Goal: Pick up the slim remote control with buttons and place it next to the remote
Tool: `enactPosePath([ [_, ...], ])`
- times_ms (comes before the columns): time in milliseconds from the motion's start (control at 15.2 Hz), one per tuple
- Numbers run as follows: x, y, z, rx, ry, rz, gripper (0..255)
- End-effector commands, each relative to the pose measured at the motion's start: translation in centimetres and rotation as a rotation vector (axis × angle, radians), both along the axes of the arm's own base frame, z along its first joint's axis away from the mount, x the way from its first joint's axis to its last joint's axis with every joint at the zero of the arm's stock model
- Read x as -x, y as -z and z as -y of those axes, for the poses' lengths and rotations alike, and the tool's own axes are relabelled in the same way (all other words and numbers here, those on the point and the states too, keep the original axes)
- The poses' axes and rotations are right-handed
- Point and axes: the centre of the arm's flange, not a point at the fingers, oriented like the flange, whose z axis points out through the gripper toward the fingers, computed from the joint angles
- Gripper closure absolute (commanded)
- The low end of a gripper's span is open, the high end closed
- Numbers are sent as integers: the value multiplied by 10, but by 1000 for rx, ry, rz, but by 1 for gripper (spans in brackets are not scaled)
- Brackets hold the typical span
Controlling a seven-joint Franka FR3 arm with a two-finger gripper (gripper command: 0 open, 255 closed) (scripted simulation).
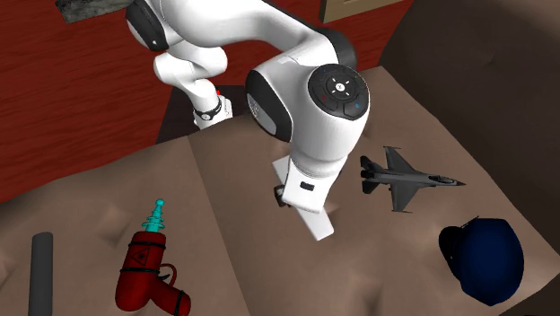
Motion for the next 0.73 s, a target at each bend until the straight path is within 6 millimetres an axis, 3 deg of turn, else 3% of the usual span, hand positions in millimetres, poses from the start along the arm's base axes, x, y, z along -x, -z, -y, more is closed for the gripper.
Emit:
enactPosePath([
  [0, 1, -11, 1, 0, 0, 0, 255],
  [396, 1, -38, 1, 0, 0, 0, 255],
  [660, -14, -39, 51, 0, 0, 0, 255],
])
